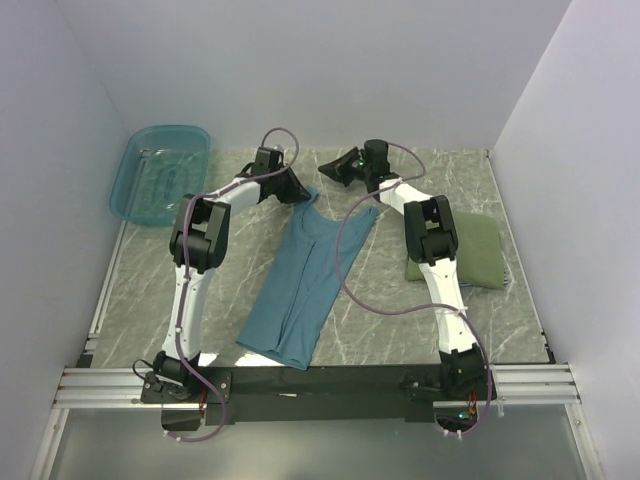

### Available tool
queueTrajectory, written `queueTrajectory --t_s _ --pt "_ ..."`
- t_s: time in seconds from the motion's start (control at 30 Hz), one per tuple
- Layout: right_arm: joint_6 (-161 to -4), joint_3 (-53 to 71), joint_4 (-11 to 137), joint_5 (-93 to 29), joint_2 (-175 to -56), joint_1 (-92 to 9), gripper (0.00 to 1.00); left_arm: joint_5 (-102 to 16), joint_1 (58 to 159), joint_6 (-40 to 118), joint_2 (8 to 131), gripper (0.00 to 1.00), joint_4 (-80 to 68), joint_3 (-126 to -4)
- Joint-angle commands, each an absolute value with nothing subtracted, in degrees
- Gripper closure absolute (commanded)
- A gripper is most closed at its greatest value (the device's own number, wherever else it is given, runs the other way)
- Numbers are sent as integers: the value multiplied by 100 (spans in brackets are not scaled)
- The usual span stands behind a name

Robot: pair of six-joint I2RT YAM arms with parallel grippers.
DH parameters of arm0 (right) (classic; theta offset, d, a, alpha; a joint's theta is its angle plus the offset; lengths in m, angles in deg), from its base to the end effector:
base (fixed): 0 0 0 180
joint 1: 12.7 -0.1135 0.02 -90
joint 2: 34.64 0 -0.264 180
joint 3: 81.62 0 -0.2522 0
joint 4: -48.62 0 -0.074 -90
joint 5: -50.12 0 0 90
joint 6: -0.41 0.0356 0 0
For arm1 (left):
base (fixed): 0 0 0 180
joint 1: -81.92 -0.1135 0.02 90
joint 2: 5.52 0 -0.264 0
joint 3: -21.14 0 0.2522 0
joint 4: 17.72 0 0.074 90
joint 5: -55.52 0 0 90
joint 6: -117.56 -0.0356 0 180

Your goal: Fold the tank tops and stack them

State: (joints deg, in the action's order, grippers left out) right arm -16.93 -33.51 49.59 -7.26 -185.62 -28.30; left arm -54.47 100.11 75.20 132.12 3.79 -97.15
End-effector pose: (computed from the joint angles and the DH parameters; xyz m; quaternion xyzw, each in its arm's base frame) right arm 0.5601 0.1763 0.1234 0.2342 0.7678 0.5482 0.2346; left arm 0.5038 -0.1784 0.1375 -0.1579 0.8846 -0.3550 0.2580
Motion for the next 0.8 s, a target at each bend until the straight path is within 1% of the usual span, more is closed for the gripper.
queueTrajectory --t_s 0.0,0.07,0.1,0.2,0.23,0.33,0.37,0.43,0.53,0.6,0.67,0.7,0.73,0.77 --pt "-2066 -3203 5016 -735 -18169 -2844 93 -4918 10073 7353 13413 82 816 -10081" --pt "-2400 -2956 5437 -990 -17713 -2835 93 -4741 10081 7353 13475 82 1035 -10187" --pt "-2768 -2738 5839 -1296 -17381 -2835 93 -4471 10099 7336 13527 82 1115 -10248" --pt "-3506 -2342 6614 -1859 -16887 -2835 92 -4161 10134 7353 13589 80 1361 -10345" --pt "-3675 -2166 6947 -2314 -16485 -2843 91 -3986 10134 7388 13598 79 1414 -10371" --pt "-4089 -1322 7160 -3062 -15613 -2852 84 -3713 10178 7292 13729 78 1555 -10573" --pt "-4281 -1155 7239 -3204 -15419 -2852 79 -3668 10204 7257 13826 78 1616 -10652" --pt "-4441 -785 7538 -3607 -14970 -2852 76 -3686 10239 7125 13905 78 1660 -10819" --pt "-4582 -145 7776 -3970 -14452 -2852 74 -3712 10248 7089 13941 78 1547 -10777" --pt "-4626 339 7864 -4400 -14188 -2852 74 -3756 10248 7054 13906 78 1476 -10723" --pt "-4591 594 7829 -4559 -14108 -2844 77 -3782 10257 7045 13888 78 1406 -10662" --pt "-4599 744 7812 -4568 -14125 -2861 80 -3800 10257 7037 13880 78 1388 -10627" --pt "-4608 771 7864 -4646 -14160 -2852 87 -3809 10257 7028 13871 78 1371 -10609" --pt "-4617 745 7882 -4726 -14213 -2887 88 -3826 10257 7036 13853 78 1327 -10600"
